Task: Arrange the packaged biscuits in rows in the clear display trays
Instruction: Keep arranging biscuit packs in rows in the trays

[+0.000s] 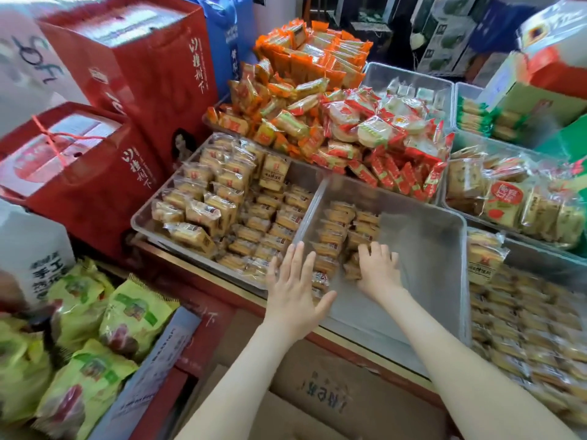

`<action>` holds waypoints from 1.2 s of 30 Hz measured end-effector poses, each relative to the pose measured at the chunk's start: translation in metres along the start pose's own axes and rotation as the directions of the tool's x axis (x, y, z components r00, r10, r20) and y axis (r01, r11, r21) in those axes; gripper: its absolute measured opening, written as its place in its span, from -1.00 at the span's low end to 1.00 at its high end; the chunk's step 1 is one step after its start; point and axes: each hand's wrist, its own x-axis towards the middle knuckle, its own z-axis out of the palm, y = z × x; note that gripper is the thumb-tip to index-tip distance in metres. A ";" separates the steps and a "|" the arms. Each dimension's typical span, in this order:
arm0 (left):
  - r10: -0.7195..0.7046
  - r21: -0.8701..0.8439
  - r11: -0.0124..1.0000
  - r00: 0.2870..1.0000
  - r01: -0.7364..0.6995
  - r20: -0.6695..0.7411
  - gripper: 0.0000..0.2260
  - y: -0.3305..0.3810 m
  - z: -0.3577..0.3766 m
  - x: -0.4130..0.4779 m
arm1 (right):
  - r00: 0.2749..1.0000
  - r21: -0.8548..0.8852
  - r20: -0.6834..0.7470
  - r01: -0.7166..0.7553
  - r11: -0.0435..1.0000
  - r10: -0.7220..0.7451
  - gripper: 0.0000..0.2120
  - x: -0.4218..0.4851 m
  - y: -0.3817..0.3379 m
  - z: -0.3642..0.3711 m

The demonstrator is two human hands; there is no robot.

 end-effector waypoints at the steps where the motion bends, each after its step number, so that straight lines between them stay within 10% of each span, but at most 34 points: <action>1: 0.004 -0.034 0.999 0.999 -0.003 0.034 -0.23 0.000 -0.003 -0.001 | 1.000 0.029 0.019 -0.010 1.000 0.009 -0.52 -0.006 0.004 -0.008; 7: 0.173 -0.452 0.887 0.976 -0.096 0.133 -0.48 0.015 -0.064 -0.008 | 0.992 0.506 0.010 0.104 0.856 -0.127 -0.40 -0.069 0.042 -0.124; 12: 0.494 -0.907 0.409 0.812 0.098 0.311 -0.36 0.044 -0.137 -0.021 | 0.954 0.808 0.025 0.156 0.569 -0.298 -0.39 -0.151 0.047 -0.219; 16: 0.494 -0.934 0.268 0.798 0.237 0.345 -0.26 0.053 -0.155 -0.035 | 0.962 0.948 -0.083 0.156 0.277 -0.259 -0.33 -0.188 0.041 -0.226; 21: 0.379 -0.957 0.116 0.879 0.265 0.289 -0.47 0.068 -0.150 -0.061 | 0.988 0.995 -0.064 0.074 -0.072 0.142 -0.44 -0.207 0.015 -0.189; 27: 0.291 -0.949 0.079 0.903 0.305 0.315 -0.51 0.078 -0.136 -0.081 | 0.966 0.979 0.057 -0.004 -0.204 0.254 -0.60 -0.229 0.006 -0.172; 36: 0.344 -0.850 -0.302 0.881 0.433 0.326 -0.49 0.084 -0.136 -0.082 | 0.905 0.921 0.085 0.088 -0.378 0.416 -0.68 -0.248 0.035 -0.161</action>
